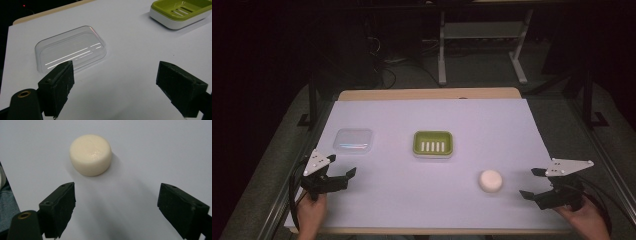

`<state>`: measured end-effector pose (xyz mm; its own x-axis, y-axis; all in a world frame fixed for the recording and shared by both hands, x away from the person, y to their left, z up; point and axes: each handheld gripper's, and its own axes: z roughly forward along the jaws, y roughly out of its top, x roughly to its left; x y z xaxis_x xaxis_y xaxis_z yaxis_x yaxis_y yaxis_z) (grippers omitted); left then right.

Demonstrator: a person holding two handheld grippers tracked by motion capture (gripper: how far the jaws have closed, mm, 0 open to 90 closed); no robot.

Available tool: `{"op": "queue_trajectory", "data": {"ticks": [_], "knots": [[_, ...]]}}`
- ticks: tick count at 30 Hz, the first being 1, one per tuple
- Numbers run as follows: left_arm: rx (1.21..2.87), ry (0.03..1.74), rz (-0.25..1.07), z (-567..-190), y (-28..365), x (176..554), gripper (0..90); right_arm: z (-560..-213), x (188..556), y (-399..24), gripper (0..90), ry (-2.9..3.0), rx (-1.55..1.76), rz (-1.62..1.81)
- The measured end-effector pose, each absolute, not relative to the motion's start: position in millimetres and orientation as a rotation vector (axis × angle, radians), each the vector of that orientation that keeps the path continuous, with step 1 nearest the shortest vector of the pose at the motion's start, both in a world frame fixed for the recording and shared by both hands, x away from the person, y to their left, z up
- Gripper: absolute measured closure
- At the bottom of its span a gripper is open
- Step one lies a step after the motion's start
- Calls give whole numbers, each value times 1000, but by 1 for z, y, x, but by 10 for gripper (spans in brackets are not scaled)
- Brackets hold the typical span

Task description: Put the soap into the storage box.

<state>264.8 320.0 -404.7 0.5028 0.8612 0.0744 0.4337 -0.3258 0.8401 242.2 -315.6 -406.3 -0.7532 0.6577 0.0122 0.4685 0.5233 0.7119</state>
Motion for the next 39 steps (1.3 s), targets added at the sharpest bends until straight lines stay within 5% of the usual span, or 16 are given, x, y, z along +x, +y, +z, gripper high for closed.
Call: {"op": "queue_trajectory", "data": {"ticks": [39], "knots": [[1965,1065,687,-405,319,264,145,-400,266,-276,138,2671,854,1029]]}}
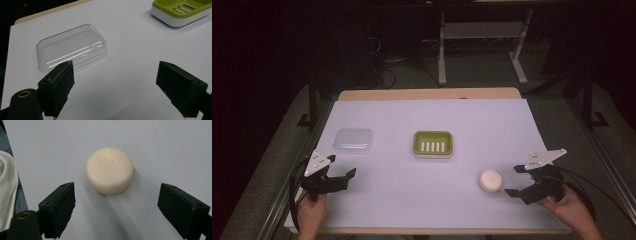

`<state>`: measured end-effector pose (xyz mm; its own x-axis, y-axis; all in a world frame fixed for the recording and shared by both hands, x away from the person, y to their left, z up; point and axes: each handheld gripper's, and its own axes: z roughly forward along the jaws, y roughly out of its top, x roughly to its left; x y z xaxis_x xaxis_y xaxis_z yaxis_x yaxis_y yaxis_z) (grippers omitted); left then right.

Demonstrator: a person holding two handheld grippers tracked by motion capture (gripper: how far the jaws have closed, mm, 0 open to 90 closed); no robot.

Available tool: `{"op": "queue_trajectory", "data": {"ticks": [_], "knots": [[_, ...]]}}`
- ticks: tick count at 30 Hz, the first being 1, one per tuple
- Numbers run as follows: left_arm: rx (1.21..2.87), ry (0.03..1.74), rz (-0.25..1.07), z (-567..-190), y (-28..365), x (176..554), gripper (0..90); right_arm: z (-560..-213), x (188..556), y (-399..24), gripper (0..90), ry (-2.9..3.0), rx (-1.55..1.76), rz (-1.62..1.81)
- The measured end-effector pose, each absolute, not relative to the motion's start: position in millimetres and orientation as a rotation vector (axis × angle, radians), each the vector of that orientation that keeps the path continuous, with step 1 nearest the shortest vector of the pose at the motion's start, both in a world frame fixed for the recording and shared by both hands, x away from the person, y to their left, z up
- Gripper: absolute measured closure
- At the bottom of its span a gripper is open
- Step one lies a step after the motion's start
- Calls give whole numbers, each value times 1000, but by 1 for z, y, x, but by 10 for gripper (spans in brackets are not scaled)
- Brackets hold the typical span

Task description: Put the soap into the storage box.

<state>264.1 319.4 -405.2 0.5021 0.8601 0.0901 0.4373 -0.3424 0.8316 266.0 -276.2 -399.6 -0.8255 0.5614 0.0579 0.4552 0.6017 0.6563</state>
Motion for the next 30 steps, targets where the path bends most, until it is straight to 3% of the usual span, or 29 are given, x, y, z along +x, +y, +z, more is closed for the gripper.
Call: {"op": "queue_trajectory", "data": {"ticks": [30], "knots": [[1966,1065,691,-405,319,264,145,-392,285,-237,138,2774,757,946]]}}
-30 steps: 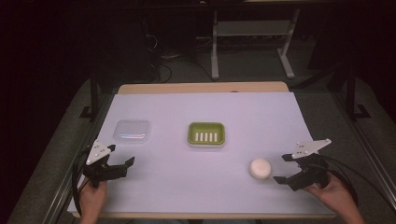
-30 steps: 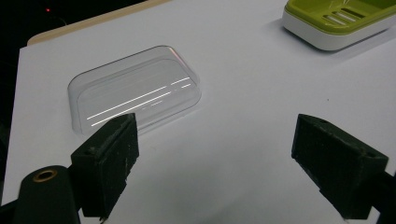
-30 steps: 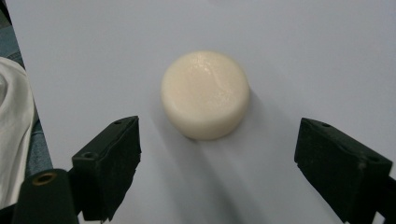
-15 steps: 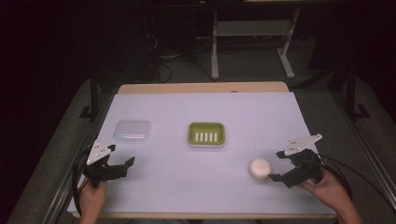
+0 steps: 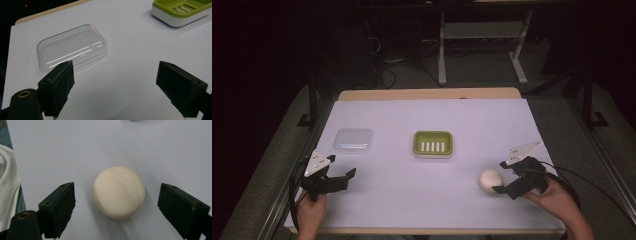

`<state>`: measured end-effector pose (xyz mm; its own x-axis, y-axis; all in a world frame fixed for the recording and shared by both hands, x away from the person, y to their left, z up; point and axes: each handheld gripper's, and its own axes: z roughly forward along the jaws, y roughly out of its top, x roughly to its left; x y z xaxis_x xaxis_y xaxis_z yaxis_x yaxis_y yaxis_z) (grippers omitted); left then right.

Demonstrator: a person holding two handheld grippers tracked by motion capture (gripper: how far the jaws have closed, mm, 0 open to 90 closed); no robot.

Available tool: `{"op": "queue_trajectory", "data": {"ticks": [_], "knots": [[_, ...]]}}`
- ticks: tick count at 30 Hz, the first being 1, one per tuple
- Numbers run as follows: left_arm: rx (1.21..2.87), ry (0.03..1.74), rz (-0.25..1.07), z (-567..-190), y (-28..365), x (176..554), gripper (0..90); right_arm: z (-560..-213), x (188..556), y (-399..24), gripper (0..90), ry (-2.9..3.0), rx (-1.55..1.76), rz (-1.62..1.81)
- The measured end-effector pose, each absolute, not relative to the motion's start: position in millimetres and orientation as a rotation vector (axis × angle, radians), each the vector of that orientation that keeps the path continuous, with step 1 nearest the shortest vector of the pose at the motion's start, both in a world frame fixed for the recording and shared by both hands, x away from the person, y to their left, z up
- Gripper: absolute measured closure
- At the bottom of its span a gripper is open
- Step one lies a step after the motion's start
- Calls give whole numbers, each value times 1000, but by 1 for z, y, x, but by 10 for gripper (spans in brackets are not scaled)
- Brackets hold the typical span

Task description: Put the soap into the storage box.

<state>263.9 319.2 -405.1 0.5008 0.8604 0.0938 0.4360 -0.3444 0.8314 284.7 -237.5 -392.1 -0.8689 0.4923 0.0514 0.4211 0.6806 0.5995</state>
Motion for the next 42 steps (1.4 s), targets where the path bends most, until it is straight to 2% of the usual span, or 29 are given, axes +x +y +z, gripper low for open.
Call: {"op": "queue_trajectory", "data": {"ticks": [21,30,42], "knots": [[1958,1067,688,-406,319,265,145,-419,310,-208,145,2908,725,683],[1963,1073,684,-407,319,265,145,-424,311,-203,240,2932,682,611],[1952,1074,682,-407,319,266,145,-417,317,-203,243,2937,708,650]]}}
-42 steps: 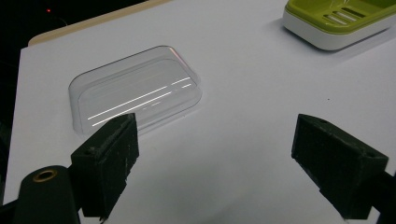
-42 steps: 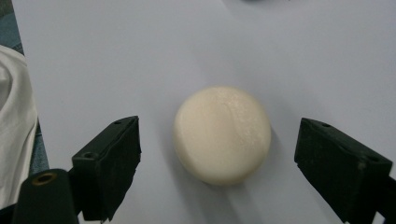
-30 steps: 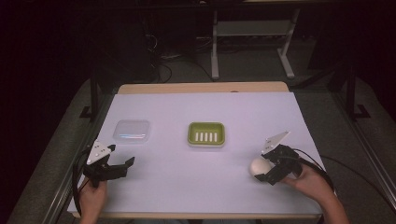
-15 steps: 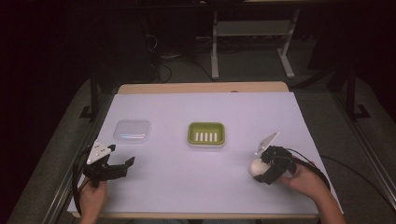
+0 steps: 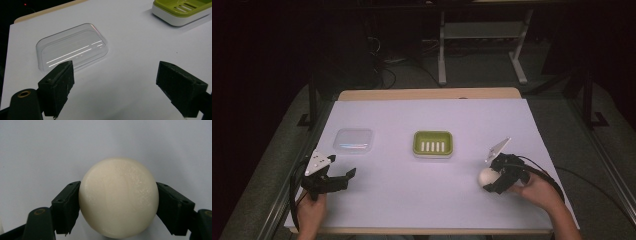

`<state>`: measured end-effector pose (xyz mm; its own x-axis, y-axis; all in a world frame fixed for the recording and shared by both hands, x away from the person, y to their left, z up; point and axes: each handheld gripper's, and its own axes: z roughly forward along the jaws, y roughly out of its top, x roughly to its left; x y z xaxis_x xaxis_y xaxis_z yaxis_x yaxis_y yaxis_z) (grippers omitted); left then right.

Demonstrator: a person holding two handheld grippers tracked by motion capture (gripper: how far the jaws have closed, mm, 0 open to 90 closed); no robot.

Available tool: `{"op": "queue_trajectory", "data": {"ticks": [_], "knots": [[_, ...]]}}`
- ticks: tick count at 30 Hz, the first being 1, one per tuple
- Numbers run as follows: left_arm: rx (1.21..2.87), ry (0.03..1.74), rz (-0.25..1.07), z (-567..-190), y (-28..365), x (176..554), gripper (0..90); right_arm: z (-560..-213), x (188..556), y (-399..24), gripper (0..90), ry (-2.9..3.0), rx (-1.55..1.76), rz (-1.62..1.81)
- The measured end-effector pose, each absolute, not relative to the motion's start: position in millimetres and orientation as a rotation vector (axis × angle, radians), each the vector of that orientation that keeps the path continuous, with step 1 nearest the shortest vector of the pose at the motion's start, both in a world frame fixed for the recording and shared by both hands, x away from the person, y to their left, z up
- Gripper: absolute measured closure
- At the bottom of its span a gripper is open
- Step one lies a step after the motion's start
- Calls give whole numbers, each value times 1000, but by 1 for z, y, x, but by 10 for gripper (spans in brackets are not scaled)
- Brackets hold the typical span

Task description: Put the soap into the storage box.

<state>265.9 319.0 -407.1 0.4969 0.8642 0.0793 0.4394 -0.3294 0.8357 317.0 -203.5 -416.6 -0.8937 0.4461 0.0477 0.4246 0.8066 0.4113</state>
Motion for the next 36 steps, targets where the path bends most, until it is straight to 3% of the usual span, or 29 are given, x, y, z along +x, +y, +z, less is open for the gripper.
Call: {"op": "queue_trajectory", "data": {"ticks": [29,36], "knots": [[1970,1063,690,-406,321,265,145,-428,318,-196,247,2921,722,627],[1968,1068,688,-406,321,266,145,-413,324,-201,250,2911,768,731]]}}
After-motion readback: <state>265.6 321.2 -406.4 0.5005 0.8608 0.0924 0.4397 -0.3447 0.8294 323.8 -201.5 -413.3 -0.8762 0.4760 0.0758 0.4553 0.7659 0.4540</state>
